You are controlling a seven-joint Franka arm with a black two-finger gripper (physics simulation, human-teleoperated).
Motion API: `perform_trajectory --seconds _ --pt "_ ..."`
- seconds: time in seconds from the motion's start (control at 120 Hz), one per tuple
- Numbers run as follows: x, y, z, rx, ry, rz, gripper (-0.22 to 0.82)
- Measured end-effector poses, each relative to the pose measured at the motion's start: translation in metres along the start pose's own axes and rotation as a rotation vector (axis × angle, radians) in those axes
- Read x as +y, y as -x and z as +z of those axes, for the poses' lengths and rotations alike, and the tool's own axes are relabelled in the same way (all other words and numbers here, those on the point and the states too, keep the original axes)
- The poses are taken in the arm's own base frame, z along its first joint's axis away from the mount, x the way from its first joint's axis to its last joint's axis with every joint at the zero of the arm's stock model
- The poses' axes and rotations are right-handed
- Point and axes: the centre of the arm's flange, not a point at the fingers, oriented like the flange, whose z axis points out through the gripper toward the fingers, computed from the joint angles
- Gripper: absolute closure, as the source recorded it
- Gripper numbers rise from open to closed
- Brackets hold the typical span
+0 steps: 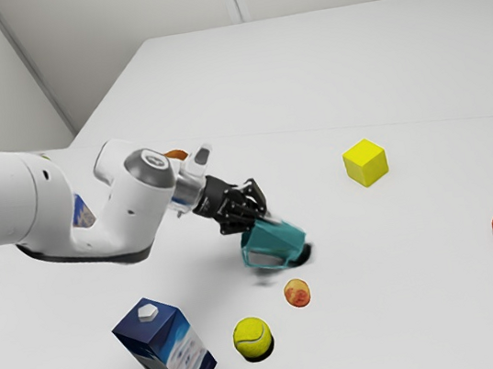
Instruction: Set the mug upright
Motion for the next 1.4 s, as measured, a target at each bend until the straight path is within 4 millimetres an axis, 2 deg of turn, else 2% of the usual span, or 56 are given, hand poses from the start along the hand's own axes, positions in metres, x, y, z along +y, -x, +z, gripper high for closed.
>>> perform_trajectory --seconds 0.283,0.617,0.867,1.125,1.4 --pt "0.020 0.002 -0.025 0.016 -0.022 0.085 0.78" --pt "0.027 -0.007 -0.060 0.062 -0.355 0.265 0.79" --pt "0.016 -0.009 -0.064 0.095 -0.478 0.187 0.79" --pt "0.009 -0.001 -0.073 0.108 -0.580 0.085 0.78" --pt "-0.007 0.001 -0.078 0.097 -0.689 -0.056 0.78"
